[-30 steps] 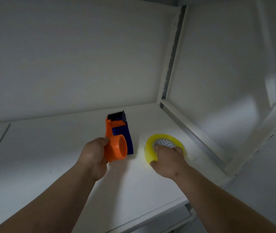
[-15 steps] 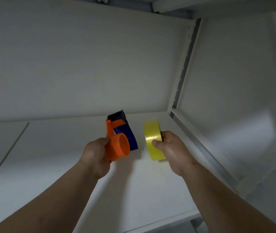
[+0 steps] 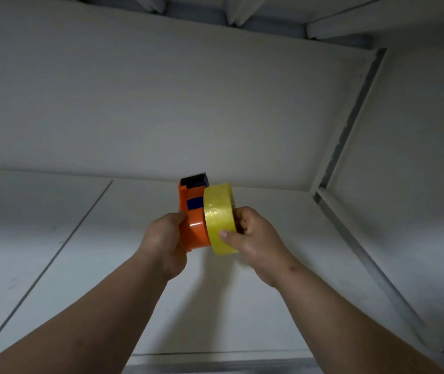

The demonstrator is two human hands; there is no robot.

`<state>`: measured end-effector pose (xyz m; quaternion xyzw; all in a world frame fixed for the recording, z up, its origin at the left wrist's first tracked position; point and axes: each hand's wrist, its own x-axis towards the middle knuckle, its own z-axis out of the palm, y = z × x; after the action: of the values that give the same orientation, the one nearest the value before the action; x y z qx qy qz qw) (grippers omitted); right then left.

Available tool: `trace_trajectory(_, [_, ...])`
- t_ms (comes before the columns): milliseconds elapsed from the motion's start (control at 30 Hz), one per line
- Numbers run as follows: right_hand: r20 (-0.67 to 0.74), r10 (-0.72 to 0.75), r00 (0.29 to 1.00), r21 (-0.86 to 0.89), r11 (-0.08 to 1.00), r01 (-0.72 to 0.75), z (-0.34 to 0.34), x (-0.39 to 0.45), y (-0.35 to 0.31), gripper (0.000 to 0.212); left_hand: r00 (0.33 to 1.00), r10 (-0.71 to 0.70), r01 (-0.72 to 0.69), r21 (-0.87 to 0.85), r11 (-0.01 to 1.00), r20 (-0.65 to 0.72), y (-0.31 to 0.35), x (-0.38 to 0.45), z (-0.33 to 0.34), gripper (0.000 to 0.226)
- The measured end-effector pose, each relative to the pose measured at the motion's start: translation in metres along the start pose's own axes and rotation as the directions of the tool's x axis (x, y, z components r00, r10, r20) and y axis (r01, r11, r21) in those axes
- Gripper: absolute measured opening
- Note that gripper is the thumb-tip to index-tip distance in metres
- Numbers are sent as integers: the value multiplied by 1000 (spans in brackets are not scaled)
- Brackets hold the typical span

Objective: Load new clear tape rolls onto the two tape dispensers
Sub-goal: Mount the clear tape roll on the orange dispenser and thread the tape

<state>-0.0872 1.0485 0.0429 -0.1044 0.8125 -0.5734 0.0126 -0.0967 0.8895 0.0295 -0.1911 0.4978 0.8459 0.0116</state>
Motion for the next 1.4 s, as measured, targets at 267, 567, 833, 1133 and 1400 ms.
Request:
trace_trajectory(267, [24, -9, 1000, 4, 1000, 9, 90, 14, -31, 33, 1000, 18, -18, 3, 1000, -14, 45, 10, -78, 32])
trace_trajectory(567, [-2, 57, 998, 148, 987, -56, 223, 29, -66, 23, 992, 112, -104, 128, 986, -55, 109, 20, -195, 26])
trace_trajectory(833, [69, 136, 988, 334, 930, -151, 277, 29, -96, 24, 956, 274, -238, 273, 932, -101, 134, 8, -246, 19])
trace_trajectory(1133, [170, -47, 984, 41, 998, 41, 315, 9, -108, 48, 966, 217, -172, 283, 944, -139, 152, -19, -280, 18])
trace_trajectory(1400, [166, -93, 982, 51, 995, 86, 373, -1, -141, 42, 990, 116, -118, -25, 993, -79, 182, -31, -337, 50])
